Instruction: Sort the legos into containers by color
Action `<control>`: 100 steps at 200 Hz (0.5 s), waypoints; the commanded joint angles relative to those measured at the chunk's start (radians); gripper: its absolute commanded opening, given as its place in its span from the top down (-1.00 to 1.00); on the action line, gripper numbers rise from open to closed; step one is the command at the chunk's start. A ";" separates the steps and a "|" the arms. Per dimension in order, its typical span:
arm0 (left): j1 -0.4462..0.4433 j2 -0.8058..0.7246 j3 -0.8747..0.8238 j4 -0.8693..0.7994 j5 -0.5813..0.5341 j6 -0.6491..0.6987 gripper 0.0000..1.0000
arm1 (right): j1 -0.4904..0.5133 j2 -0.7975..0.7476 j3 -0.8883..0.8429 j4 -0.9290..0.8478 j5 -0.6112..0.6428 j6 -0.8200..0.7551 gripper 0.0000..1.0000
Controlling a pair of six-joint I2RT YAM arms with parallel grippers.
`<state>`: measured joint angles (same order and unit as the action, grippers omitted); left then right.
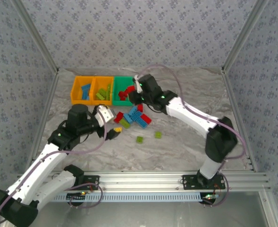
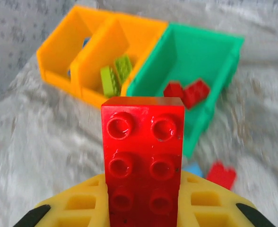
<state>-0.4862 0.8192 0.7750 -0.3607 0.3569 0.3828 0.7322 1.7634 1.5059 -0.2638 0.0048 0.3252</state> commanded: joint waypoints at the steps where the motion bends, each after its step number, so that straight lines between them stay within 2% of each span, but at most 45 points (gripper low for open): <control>1: 0.058 0.003 0.003 0.094 -0.096 -0.139 -0.98 | -0.008 0.204 0.152 0.036 0.124 -0.009 0.52; 32: 0.122 -0.001 -0.027 0.152 -0.119 -0.204 -0.98 | -0.009 0.515 0.535 -0.102 0.176 -0.060 0.43; 42: 0.134 0.006 -0.029 0.165 -0.163 -0.250 -0.98 | -0.012 0.589 0.652 -0.160 0.177 -0.069 0.29; 53: 0.151 0.024 -0.020 0.158 -0.237 -0.317 -0.99 | -0.014 0.641 0.755 -0.229 0.175 -0.075 0.03; 73: 0.181 0.070 0.010 0.117 -0.304 -0.383 -0.98 | -0.014 0.629 0.816 -0.290 0.174 -0.095 -0.03; 100: 0.209 0.129 0.038 0.081 -0.327 -0.438 -0.98 | -0.014 0.465 0.687 -0.309 0.162 -0.111 -0.03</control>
<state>-0.2985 0.9154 0.7567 -0.2550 0.1005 0.0471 0.7216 2.4096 2.2341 -0.5018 0.1509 0.2481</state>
